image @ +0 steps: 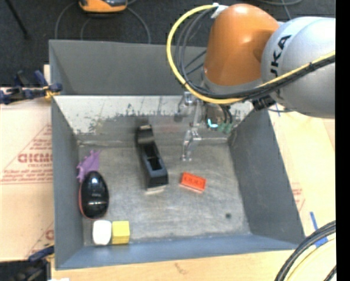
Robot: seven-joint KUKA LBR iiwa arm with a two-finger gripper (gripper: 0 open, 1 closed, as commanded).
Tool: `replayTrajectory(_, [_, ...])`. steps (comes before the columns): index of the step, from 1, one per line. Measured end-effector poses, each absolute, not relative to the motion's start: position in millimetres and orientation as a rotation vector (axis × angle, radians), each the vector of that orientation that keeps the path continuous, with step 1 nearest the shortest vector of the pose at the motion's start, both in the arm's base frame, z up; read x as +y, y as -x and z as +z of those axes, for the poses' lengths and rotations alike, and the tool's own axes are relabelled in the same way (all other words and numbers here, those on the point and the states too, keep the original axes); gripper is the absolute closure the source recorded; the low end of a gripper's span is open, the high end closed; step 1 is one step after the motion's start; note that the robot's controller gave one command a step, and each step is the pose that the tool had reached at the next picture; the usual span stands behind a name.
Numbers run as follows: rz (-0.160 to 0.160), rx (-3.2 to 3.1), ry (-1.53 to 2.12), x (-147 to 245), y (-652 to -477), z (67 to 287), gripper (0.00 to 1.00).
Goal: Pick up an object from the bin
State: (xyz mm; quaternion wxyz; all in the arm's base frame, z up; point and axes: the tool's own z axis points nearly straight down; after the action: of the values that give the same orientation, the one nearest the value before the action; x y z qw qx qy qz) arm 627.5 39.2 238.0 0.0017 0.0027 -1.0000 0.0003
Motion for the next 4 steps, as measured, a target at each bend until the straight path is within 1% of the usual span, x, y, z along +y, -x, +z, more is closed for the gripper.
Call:
replayTrajectory(1, [-0.001, -3.147, -0.008, 39, -628.9, 243, 0.00])
replayTrajectory(2, [0.002, -3.146, -0.131, 10, -612.2, 169, 0.00])
replayTrajectory(3, [-0.002, -3.142, 0.051, -31, -594.1, 159, 0.00])
replayTrajectory(4, [-0.002, -3.137, 0.249, -33, -588.7, 119, 0.00])
